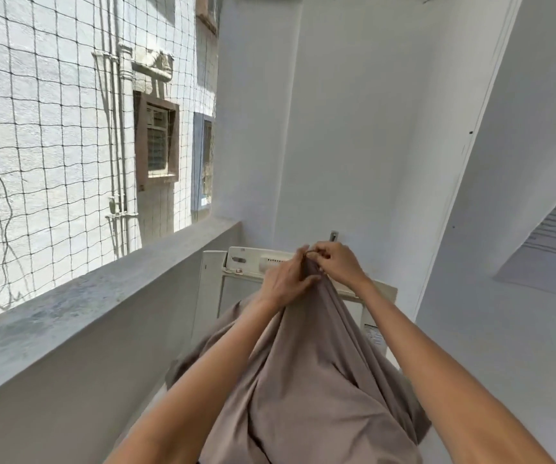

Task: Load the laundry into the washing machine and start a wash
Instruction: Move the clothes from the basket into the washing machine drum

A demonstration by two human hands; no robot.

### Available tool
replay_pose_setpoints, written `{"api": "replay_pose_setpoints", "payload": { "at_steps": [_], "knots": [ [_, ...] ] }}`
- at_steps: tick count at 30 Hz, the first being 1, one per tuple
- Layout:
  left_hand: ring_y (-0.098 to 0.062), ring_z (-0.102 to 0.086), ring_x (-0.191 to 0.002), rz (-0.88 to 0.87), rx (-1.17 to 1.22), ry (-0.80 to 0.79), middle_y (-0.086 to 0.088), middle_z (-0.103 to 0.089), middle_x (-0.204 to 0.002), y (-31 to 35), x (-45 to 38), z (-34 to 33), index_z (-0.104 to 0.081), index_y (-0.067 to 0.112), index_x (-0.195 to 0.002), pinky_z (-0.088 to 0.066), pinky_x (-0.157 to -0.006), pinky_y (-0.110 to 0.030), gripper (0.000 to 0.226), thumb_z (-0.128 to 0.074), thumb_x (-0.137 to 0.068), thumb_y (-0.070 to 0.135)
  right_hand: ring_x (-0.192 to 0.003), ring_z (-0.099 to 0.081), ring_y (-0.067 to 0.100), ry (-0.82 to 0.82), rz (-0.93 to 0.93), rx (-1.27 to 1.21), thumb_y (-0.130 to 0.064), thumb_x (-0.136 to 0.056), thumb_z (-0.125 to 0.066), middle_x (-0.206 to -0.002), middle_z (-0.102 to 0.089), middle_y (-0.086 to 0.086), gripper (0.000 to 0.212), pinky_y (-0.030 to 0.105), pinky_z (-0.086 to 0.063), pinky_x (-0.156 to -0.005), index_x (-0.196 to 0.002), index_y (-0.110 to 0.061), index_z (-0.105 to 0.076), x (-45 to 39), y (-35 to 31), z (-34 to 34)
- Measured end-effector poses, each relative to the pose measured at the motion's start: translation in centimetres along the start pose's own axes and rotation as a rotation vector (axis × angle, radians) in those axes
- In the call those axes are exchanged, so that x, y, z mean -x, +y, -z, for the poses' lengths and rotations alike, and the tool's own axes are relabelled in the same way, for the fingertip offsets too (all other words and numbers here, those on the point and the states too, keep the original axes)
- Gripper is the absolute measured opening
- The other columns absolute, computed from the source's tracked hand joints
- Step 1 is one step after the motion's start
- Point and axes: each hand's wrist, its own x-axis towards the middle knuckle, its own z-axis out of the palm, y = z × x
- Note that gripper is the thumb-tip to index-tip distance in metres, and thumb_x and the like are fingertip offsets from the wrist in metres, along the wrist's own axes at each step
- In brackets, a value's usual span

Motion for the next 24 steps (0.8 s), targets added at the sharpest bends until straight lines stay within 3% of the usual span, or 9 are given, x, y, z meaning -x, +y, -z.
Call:
{"api": "replay_pose_setpoints", "payload": {
  "at_steps": [3,6,8,10,14,16,20,22,24],
  "knots": [
    [-0.031,-0.064,-0.1,0.073,0.179,0.16,-0.007,-0.071,-0.105,1.1,-0.5,-1.1,-0.06,0.018,-0.113,-0.049,-0.079,-0.043,0.026,-0.054,-0.093,0.032,-0.066,-0.064,0.019,0.049,-0.092,-0.203,-0.019,-0.089,-0.063,-0.083,-0.067,0.005,0.008,0.034,-0.055,-0.065,-0.094,-0.013,-0.065,1.1,1.9,-0.4],
    [-0.028,-0.066,-0.097,0.093,0.289,0.243,-0.005,-0.072,-0.1,1.7,-0.6,-1.1,-0.067,0.018,-0.102,-0.05,-0.078,-0.041,0.016,-0.055,-0.092,0.023,-0.055,-0.06,0.009,-0.144,-0.181,-0.165,-0.021,-0.09,-0.063,-0.083,-0.064,-0.001,0.011,0.018,-0.049,-0.049,-0.1,-0.018,-0.063,3.4,5.3,-0.7],
    [-0.03,-0.066,-0.091,0.091,0.3,0.3,-0.005,-0.073,-0.094,2.0,-0.7,-1.1,-0.065,0.018,-0.098,-0.048,-0.07,-0.036,0.012,-0.055,-0.092,0.02,-0.055,-0.059,0.015,-0.314,-0.231,-0.033,-0.027,-0.093,-0.057,-0.072,-0.063,0.001,0.016,0.025,-0.05,-0.053,-0.091,-0.014,-0.067,5.5,7.4,-1.5],
    [-0.03,-0.066,-0.087,0.094,0.332,0.363,-0.004,-0.073,-0.09,2.4,-0.9,-1.0,-0.064,0.019,-0.094,-0.04,-0.066,-0.034,0.01,-0.054,-0.091,0.018,-0.06,-0.061,0.02,-0.326,-0.31,-0.023,-0.033,-0.096,-0.051,-0.068,-0.063,0.001,0.026,0.031,-0.047,-0.06,-0.081,-0.018,-0.066,7.4,8.8,-2.3],
    [-0.032,-0.064,-0.087,0.202,0.458,0.475,-0.006,-0.072,-0.091,3.2,-2.1,0.1,-0.061,0.02,-0.096,-0.033,-0.062,-0.032,0.011,-0.051,-0.094,0.025,-0.09,-0.064,0.028,0.054,-0.325,0.206,-0.045,-0.097,-0.042,-0.089,-0.071,0.004,0.035,0.031,-0.039,-0.063,-0.094,-0.022,-0.068,7.5,8.1,-0.3],
    [-0.035,-0.062,-0.09,0.31,0.479,0.5,-0.008,-0.07,-0.094,3.1,-3.1,1.5,-0.056,0.023,-0.097,-0.032,-0.063,-0.032,0.017,-0.046,-0.096,0.037,-0.087,-0.062,0.035,0.275,-0.286,0.207,-0.033,-0.096,-0.044,-0.087,-0.069,0.009,0.028,0.034,-0.038,-0.062,-0.085,-0.016,-0.063,5.0,5.7,2.6],
    [-0.032,-0.058,-0.106,0.338,0.426,0.403,-0.009,-0.064,-0.111,3.4,-4.4,3.6,-0.046,0.023,-0.115,-0.042,-0.077,-0.037,0.029,-0.048,-0.092,0.041,-0.071,-0.055,0.035,0.506,-0.157,0.189,-0.016,-0.087,-0.044,-0.07,-0.059,0.012,0.023,0.032,-0.027,-0.056,-0.065,-0.013,-0.04,-0.9,-1.8,8.0],
    [-0.023,-0.051,-0.116,0.25,0.653,0.321,-0.009,-0.053,-0.125,4.7,-4.7,4.3,-0.035,0.017,-0.133,-0.043,-0.097,-0.038,0.053,-0.052,-0.087,0.038,-0.07,-0.056,0.033,0.558,-0.089,0.18,-0.019,-0.087,-0.044,-0.066,-0.056,0.004,0.024,0.03,-0.026,-0.056,-0.063,-0.015,-0.043,-3.6,-5.4,9.1],
    [-0.011,-0.051,-0.112,0.162,1.027,0.242,-0.005,-0.051,-0.123,6.4,-4.7,4.9,-0.033,0.013,-0.135,-0.046,-0.096,-0.023,0.061,-0.049,-0.085,0.043,-0.077,-0.06,0.033,0.534,-0.065,0.208,-0.025,-0.088,-0.045,-0.074,-0.064,0.005,0.024,0.029,-0.03,-0.059,-0.067,-0.016,-0.053,-5.4,-8.0,8.9]
  ]
}}
